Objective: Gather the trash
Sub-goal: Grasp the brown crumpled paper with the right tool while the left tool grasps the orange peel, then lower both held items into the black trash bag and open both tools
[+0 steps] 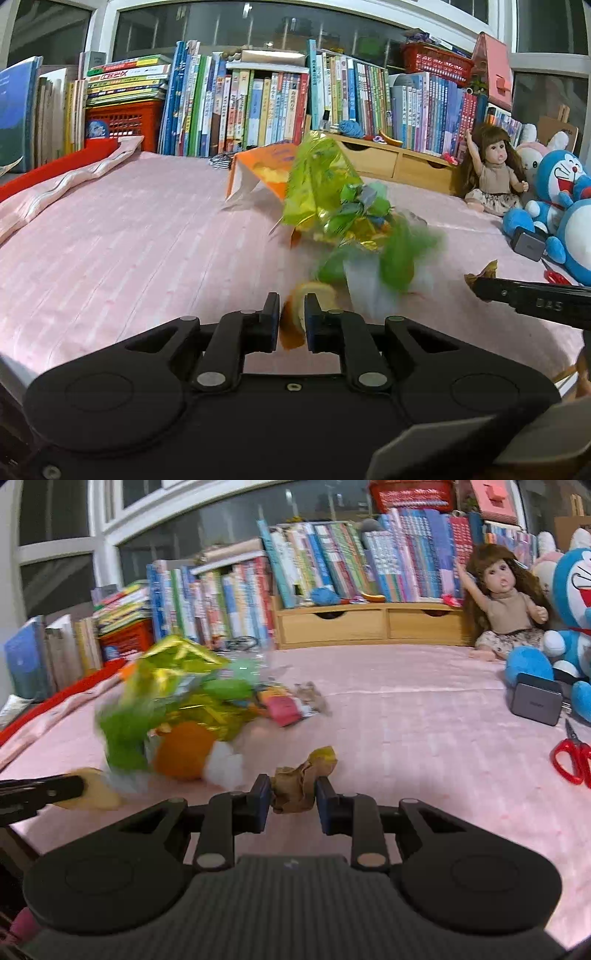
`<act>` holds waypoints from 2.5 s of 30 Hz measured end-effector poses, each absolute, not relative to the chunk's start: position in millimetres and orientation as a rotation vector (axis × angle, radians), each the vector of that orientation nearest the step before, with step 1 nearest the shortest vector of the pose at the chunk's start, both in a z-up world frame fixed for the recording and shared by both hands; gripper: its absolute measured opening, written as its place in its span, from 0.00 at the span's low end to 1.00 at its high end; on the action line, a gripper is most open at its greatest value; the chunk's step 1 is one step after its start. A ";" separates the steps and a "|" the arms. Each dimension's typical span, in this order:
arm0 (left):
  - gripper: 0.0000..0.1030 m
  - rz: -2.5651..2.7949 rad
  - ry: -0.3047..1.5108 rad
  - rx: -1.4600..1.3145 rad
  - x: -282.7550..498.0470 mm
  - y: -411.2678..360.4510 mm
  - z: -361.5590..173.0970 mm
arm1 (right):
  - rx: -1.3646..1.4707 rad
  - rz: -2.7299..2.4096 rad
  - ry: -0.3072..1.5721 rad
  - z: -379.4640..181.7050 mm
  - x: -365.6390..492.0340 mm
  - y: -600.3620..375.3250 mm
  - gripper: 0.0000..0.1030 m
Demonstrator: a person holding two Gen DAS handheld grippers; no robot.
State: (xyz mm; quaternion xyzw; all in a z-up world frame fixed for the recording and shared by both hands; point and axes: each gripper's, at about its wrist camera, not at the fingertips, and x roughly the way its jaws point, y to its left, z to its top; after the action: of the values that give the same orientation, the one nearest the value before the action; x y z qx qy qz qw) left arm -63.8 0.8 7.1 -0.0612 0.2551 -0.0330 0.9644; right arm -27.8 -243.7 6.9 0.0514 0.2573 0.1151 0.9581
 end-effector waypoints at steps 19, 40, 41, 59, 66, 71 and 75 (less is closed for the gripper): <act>0.11 0.007 0.497 -0.126 -43.8 13.3 3.6 | 0.075 0.253 0.496 -0.3 -58.7 -220.2 0.31; 0.10 0.097 0.351 -0.206 -98.0 47.8 47.9 | 0.122 0.278 0.448 6.8 -99.0 -216.8 0.31; 0.10 0.082 0.351 -0.227 -104.1 49.5 50.3 | 0.138 0.283 0.453 6.2 -100.8 -217.2 0.31; 0.10 -0.121 0.728 -0.167 -184.6 21.9 -14.8 | 0.141 0.425 0.691 -43.8 -188.9 -192.6 0.31; 0.10 -0.171 0.886 -0.149 -187.5 13.1 -50.7 | 0.062 0.479 0.761 -61.3 -203.1 -177.7 0.32; 0.11 -0.211 0.961 -0.106 -190.2 5.6 -65.0 | 0.004 0.515 0.803 -69.8 -206.1 -169.9 0.33; 0.11 -0.224 1.023 -0.064 -192.5 0.1 -75.2 | -0.034 0.543 0.831 -73.9 -206.9 -164.7 0.35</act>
State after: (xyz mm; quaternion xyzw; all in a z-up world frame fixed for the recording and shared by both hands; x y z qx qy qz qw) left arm -192.5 0.1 -75.2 -0.0304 0.4884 -0.1071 0.8655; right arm -206.9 -164.7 -73.9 -0.0164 0.3986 0.2604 0.8792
